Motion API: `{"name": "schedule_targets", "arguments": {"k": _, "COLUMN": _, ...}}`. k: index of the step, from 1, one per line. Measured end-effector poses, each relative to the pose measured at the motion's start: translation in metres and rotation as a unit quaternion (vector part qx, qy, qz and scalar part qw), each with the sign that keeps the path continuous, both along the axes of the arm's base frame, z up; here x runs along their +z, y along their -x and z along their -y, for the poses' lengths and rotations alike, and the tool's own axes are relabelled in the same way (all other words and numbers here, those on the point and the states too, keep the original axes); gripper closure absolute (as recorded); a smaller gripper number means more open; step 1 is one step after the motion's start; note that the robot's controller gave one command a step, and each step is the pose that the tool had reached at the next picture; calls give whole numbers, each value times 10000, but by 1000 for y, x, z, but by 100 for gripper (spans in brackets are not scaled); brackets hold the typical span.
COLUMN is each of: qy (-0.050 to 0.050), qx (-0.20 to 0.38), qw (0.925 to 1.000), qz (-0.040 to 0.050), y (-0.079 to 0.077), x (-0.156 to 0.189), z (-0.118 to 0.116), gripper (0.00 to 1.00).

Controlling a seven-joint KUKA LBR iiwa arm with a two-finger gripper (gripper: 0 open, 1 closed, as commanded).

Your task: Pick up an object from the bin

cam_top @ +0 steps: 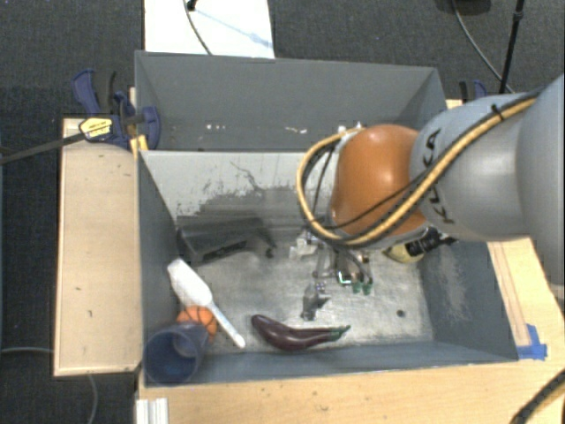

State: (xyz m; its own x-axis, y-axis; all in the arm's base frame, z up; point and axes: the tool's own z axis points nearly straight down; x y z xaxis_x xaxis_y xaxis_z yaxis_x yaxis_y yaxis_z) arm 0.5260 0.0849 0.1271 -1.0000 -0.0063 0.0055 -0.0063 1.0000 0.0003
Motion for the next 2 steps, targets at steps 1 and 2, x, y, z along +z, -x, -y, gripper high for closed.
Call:
{"name": "schedule_targets", "arguments": {"k": 1, "qy": -4, "qx": -13, "qw": 10000, "qz": 38, "y": -2, "x": 4, "z": 0, "gripper": 0}}
{"name": "schedule_targets", "arguments": {"k": 2, "qy": 6, "qx": 285, "qw": 9996, "qz": 76, "y": 13, "x": -18, "z": -23, "gripper": 0}}
